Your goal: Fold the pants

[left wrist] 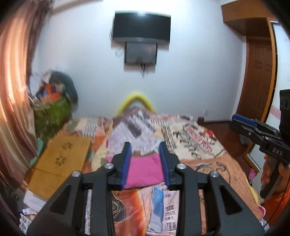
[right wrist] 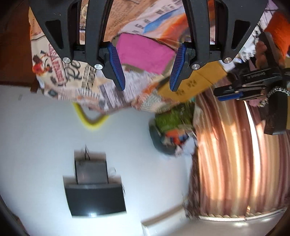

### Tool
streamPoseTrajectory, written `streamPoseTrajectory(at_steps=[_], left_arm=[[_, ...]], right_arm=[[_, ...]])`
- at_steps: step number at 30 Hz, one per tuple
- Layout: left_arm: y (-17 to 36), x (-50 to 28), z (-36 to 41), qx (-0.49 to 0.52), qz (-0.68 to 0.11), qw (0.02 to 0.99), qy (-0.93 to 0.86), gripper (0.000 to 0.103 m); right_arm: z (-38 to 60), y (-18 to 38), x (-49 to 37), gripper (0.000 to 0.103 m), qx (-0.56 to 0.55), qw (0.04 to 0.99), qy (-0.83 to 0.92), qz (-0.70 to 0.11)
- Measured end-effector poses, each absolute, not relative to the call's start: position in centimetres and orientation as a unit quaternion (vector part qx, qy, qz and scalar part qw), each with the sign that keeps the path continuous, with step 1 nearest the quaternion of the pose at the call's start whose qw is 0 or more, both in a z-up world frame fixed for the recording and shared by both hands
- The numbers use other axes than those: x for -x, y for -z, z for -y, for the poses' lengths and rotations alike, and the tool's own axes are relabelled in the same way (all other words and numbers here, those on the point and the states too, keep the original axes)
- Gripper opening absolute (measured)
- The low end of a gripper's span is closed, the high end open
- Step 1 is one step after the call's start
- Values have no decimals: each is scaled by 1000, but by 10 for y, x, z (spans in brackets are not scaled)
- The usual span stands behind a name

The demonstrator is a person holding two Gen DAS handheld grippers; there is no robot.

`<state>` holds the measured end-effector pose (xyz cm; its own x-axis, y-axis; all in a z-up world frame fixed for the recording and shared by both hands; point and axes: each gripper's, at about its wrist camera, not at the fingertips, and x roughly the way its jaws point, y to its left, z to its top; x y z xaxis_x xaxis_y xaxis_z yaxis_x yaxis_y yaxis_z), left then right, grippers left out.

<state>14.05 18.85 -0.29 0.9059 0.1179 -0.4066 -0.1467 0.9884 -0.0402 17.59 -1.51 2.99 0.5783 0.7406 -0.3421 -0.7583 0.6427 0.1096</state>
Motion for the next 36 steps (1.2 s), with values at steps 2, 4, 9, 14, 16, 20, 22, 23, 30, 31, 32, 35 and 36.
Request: streamPoseTrajectory(at_steps=[2, 4, 9, 14, 16, 20, 22, 23, 30, 31, 32, 35, 36], left_arm=[[-10, -109, -171, 23, -171, 982, -75, 48], [-16, -86, -157, 10, -145, 986, -81, 50], [-21, -38, -133, 8, -105, 991, -83, 55], [-15, -8, -123, 7, -73, 994, -81, 71], [-10, -1, -119, 2, -68, 994, -86, 77], [-1, 7, -115, -7, -72, 993, -88, 89], [2, 11, -114, -4, -70, 994, -87, 99], [2, 12, -113, -2, -69, 994, -87, 100], [6, 20, -118, 15, -66, 994, -86, 102], [6, 20, -119, 17, -66, 994, -86, 102], [6, 20, -119, 17, -65, 994, -88, 102], [7, 22, -117, 18, -64, 994, -92, 102], [8, 23, -117, 18, -64, 994, -92, 102]], right_arm=[[26, -40, -149, 47, 9, 889, -430, -158], [34, -45, -124, 47, 1, 890, -435, -137], [42, -46, -73, 47, 2, 902, -422, -91], [50, -39, -48, 62, -14, 907, -414, -75], [52, -34, -47, 66, -22, 909, -409, -81], [55, -31, -40, 86, -19, 918, -388, -84], [56, -32, -35, 89, -15, 923, -376, -77], [56, -33, -34, 96, -13, 925, -372, -76], [57, -32, -28, 103, -4, 929, -363, -76], [56, -31, -27, 103, -4, 928, -364, -76], [56, -32, -28, 103, -3, 928, -365, -77], [56, -29, -24, 103, 5, 929, -362, -76], [55, -27, -22, 103, 7, 929, -361, -75]])
